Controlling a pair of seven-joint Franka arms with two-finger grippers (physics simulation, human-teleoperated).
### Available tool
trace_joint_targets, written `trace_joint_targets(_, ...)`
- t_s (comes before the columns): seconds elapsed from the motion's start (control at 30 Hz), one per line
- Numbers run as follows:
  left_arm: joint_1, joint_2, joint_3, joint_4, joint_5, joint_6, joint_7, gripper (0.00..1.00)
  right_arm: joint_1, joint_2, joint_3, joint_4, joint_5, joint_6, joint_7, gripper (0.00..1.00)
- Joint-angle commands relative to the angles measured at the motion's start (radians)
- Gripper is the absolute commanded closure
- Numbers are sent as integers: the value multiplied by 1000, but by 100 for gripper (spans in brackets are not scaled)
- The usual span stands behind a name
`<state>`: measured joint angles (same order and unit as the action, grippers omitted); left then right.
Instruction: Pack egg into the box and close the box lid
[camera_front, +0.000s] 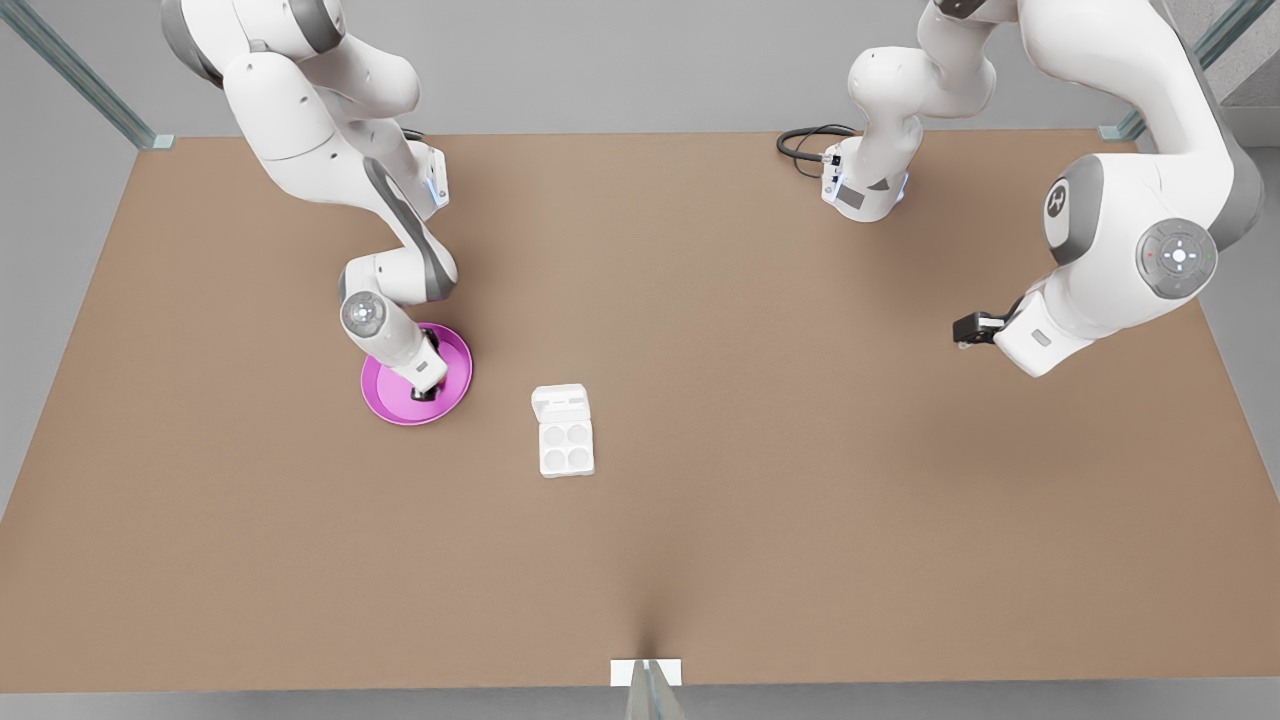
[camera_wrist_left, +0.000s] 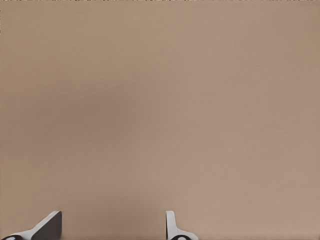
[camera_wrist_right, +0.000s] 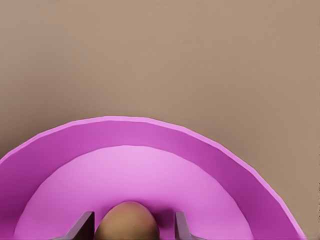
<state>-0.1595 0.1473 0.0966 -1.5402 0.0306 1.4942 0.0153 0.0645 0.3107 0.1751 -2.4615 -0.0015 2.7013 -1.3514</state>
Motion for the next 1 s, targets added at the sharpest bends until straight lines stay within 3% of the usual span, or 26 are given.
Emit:
trace_joint_targets(0.0, 0, 0, 0, 0, 0, 1, 0, 0, -2, 1, 1, -1, -2, 0, 0, 39)
trace_joint_targets(0.97, 0, 5, 6, 0, 2, 1, -2, 0, -19, 22, 0, 25, 0, 14, 0, 44)
